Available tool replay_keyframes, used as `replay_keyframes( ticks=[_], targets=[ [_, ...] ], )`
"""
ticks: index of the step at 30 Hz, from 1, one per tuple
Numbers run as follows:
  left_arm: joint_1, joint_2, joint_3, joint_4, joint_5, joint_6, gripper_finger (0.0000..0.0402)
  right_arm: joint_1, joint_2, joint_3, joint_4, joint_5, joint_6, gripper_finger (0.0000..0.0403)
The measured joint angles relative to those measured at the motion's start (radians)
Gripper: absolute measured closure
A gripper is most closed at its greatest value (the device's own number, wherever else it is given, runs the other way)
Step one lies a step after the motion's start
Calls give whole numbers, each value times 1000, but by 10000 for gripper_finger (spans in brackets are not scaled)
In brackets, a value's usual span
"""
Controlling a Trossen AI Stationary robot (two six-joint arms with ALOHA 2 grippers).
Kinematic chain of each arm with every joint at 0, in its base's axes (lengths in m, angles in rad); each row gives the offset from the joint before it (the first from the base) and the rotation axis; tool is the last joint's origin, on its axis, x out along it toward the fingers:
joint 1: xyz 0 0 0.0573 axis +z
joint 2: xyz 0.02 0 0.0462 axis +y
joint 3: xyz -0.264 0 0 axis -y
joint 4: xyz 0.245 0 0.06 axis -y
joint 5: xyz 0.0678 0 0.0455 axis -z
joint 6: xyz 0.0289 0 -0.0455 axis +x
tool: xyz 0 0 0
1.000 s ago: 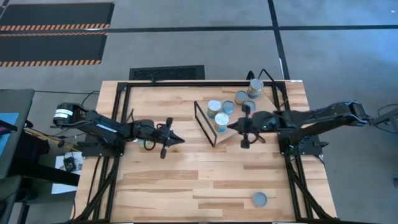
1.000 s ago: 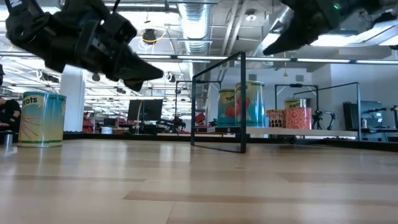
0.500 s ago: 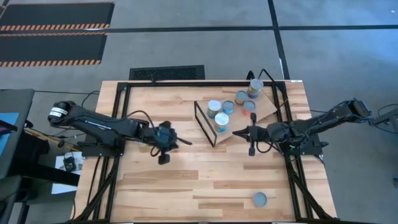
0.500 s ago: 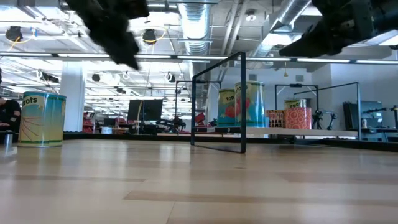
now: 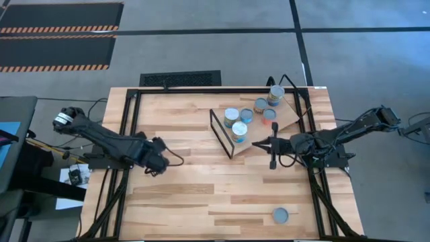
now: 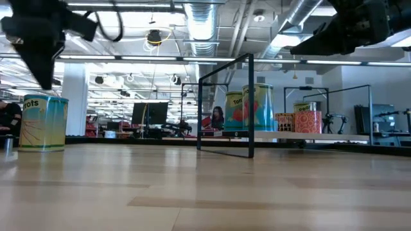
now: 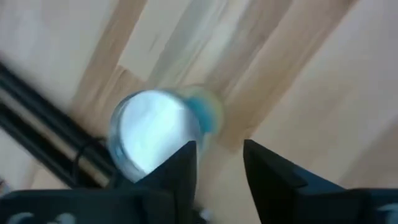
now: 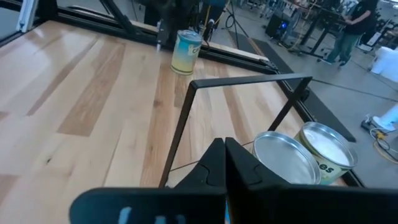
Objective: Pick and place cans onto a shelf
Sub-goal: Put the canned carrots onto the shelf aligned with other cans
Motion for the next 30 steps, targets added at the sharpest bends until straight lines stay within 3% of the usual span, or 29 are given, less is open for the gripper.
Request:
replay_keyframes(
  ticks=[9,13,18,20,24,30],
  targets=[
    [-33,-3,-142,23,-87,-100,260,-5,0,0,14,0,-1,394],
    [-33,-5,-170,47,-108,-79,298,-5,0,0,22,0,-1,394],
    [-33,-6,-156,71,-110,14,384,-5,0,0,28,0,-3,394],
    [-32,-6,-135,96,-109,35,394,-5,0,0,29,0,-3,394],
    [-32,-4,-78,275,-54,116,401,-5,0,0,42,0,-3,393],
    [-32,28,-42,686,-8,328,401,-5,0,0,45,0,-3,395]
  ],
)
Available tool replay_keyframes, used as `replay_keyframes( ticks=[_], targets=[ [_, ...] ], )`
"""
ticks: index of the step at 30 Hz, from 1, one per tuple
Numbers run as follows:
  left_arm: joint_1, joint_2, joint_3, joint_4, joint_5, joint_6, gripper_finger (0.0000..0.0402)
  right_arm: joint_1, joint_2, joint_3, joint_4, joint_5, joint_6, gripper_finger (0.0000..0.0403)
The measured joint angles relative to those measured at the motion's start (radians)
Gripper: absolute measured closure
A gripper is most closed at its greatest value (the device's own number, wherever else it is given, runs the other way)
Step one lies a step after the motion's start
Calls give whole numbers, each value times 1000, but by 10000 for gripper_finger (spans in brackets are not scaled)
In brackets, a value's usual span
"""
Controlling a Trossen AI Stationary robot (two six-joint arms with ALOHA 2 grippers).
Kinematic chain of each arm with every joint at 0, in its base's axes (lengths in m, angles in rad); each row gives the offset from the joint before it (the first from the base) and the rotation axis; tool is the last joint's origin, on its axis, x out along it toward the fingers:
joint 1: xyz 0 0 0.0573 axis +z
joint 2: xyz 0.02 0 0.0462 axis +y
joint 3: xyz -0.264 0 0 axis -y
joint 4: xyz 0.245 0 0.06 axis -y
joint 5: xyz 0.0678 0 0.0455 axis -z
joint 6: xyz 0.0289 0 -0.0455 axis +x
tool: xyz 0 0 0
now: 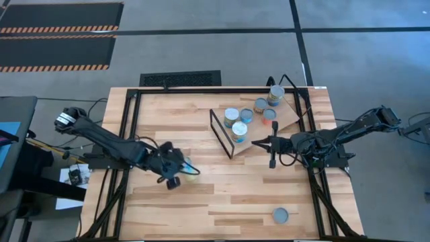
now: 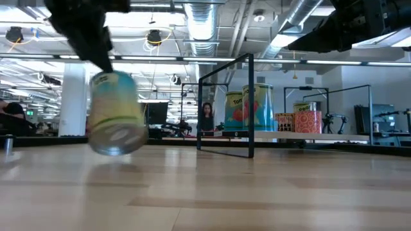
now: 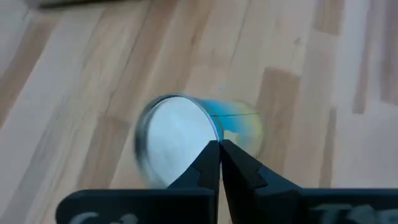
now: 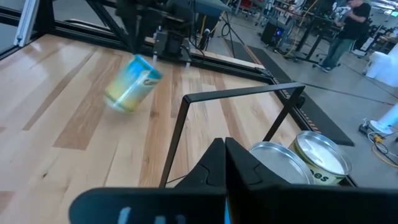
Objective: Pick and place cans onto a shelf
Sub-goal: Put the canned carrots onto the shelf aligned with other cans
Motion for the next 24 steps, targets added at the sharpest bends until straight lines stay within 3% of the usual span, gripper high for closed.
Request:
replay_keyframes(
  ticks=[12,18,24],
  targets=[
    [0,288,140,221,19,252,401,0,0,0,6,0,1,395],
    [10,451,276,277,41,369,401,0,0,0,6,-1,3,395],
    [13,502,378,284,52,448,401,4,0,0,7,-5,3,395]
  ],
)
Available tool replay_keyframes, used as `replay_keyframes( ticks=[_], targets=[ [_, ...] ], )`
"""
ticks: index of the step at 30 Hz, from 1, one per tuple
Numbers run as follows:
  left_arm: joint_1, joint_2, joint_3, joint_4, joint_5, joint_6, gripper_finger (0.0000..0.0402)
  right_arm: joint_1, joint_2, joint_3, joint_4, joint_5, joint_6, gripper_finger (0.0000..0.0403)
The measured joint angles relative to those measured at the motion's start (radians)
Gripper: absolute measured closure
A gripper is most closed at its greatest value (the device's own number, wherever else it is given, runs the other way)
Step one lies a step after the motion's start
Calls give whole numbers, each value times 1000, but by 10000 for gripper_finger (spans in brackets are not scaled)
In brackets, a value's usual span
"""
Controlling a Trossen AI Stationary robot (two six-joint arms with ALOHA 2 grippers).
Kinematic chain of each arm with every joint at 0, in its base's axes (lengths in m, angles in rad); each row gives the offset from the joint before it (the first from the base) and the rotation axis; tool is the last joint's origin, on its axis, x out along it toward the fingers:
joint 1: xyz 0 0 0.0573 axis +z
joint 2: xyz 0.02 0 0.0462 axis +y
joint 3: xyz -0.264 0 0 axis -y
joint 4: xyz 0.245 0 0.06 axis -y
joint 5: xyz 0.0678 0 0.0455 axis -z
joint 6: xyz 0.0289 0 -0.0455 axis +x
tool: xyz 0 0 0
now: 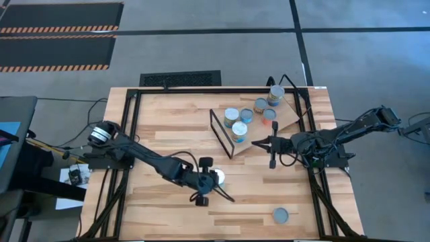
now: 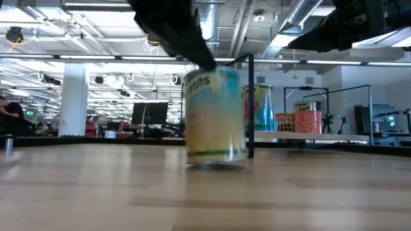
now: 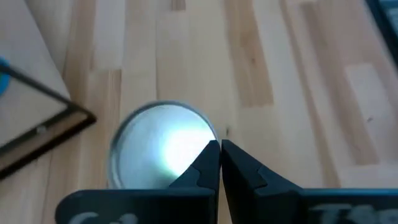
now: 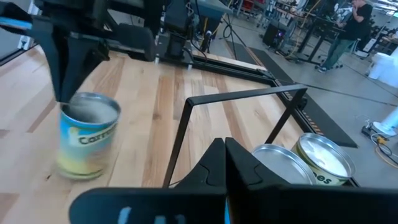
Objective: Pick and place cans onto a shelf
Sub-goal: Put the canned carrots onto the shelf aligned with other cans
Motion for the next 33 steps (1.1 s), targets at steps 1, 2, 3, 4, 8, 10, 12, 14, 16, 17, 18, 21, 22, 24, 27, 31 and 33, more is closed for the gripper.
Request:
replay_keyframes(
  ticks=[1,2,3,4,8,10,12,14,16,17,18,21,22,24,27,31,33],
  targets=[
    [2,0,8,7,0,2,401,0,0,0,0,0,0,395],
    [3,0,15,14,0,5,401,0,0,0,0,-1,0,395],
    [5,0,21,15,0,6,402,0,0,0,0,-1,0,395],
    [6,-1,24,18,0,6,401,0,0,0,1,-1,0,395],
    [15,20,27,83,3,10,401,0,0,0,2,-1,0,395],
    [22,43,26,119,13,14,401,0,0,0,3,-1,0,395],
    [29,72,26,189,31,33,401,0,0,0,5,-1,0,395],
    [35,93,26,237,44,47,401,0,0,0,5,-1,0,395],
    [42,105,26,291,58,59,401,3,0,0,5,0,0,395],
    [47,108,26,315,58,65,401,7,0,0,5,0,0,395],
    [51,109,26,334,58,67,401,11,0,0,6,0,0,395],
    [69,109,26,381,57,70,401,21,0,0,7,0,-1,395],
    [76,109,26,390,56,71,401,24,0,0,9,0,-1,395],
    [90,109,26,404,58,71,401,24,0,0,13,0,-2,395],
    [102,120,26,461,57,72,401,24,0,0,13,0,-2,395],
    [105,135,25,506,68,89,402,24,0,1,12,0,-3,395],
    [105,145,27,533,63,90,402,24,0,1,13,0,-3,395]
  ],
)
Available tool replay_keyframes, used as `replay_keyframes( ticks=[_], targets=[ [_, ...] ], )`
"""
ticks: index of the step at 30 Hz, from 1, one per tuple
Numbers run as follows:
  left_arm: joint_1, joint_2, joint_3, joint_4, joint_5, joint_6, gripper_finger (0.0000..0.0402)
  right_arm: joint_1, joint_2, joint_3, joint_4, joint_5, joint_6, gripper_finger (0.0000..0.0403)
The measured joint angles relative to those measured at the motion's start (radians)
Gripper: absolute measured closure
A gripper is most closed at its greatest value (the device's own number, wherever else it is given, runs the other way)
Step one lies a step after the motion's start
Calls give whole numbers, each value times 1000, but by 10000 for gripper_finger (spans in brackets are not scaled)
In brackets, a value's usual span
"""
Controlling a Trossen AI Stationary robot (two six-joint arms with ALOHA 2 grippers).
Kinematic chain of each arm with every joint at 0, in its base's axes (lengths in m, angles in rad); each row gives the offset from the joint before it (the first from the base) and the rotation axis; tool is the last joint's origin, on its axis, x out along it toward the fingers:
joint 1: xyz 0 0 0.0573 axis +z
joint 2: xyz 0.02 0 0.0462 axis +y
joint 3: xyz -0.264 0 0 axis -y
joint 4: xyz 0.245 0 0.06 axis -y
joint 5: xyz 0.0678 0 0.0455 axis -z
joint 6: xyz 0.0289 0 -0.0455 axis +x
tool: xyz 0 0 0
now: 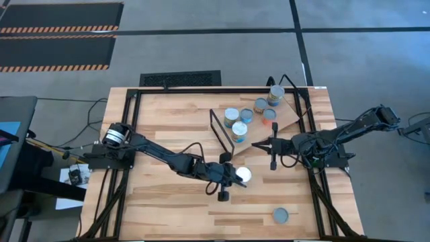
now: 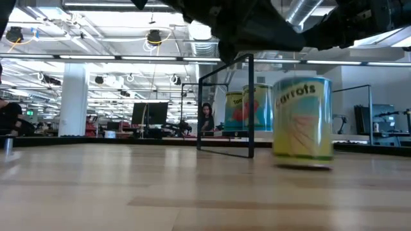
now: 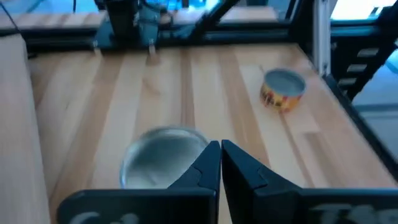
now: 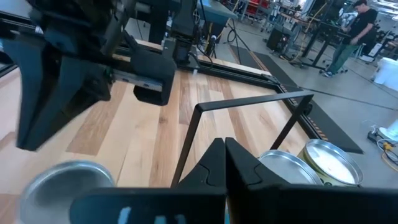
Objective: Pick and place cans onto a shelf
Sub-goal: Put the canned carrots onto the shelf aligned with other cans
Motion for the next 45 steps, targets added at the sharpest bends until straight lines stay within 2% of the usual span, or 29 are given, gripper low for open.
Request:
replay_keyframes(
  ticks=[7,13,17,25,28,33,40,45],
  targets=[
    [-2,-6,-2,-7,-5,20,402,0,0,0,-1,0,0,395],
    [-46,-114,-52,16,15,146,402,0,0,1,-3,0,2,395],
    [-65,-177,-208,97,26,109,402,1,0,1,-2,0,4,395],
    [-64,-279,-619,637,-12,26,402,82,40,77,-13,34,19,395],
    [-40,-295,-730,795,-27,15,402,134,95,144,-110,80,86,394],
    [14,-296,-856,948,-22,-11,402,209,231,293,-356,107,280,379],
    [91,-297,-918,962,-19,-15,402,284,476,512,-632,103,552,332],
    [122,-297,-920,960,-5,2,402,334,643,673,-800,100,633,279]
  ],
)
